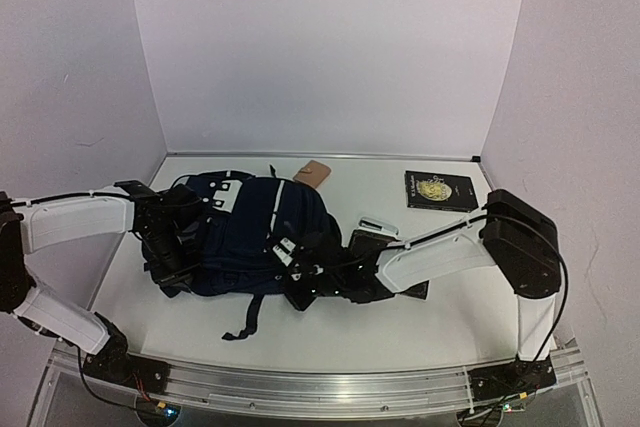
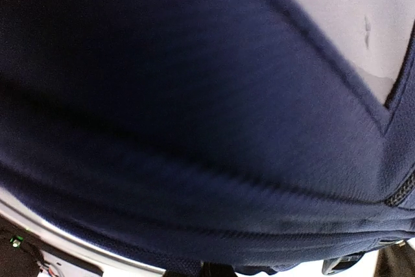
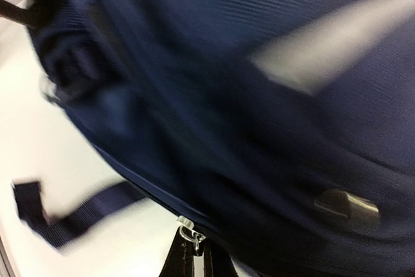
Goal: Pack the student bag
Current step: Zip the student bag at the center of the board.
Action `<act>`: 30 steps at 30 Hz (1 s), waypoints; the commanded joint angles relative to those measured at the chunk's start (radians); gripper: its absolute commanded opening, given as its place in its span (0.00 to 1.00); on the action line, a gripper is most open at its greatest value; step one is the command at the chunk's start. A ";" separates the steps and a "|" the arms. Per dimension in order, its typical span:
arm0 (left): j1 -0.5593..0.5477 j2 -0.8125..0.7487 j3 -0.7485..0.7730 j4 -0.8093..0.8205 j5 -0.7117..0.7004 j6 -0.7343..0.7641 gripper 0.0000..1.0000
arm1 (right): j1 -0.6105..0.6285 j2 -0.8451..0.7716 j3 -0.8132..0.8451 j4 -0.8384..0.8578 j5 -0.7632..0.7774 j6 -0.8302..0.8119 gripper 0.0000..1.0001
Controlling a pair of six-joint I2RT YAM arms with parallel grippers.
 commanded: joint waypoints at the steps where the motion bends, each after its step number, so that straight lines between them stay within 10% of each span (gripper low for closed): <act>1: 0.042 -0.061 -0.015 -0.190 -0.091 -0.005 0.00 | -0.100 -0.126 -0.072 -0.043 -0.013 -0.035 0.00; 16: 0.214 0.073 0.166 -0.060 -0.039 0.314 0.03 | 0.060 -0.186 -0.098 -0.037 -0.292 0.025 0.00; 24: 0.176 -0.155 0.164 0.064 0.279 0.432 0.62 | 0.036 -0.061 0.108 -0.035 -0.381 0.085 0.00; 30: 0.002 -0.335 0.019 0.116 0.303 0.196 0.71 | 0.025 -0.022 0.163 -0.035 -0.386 0.100 0.00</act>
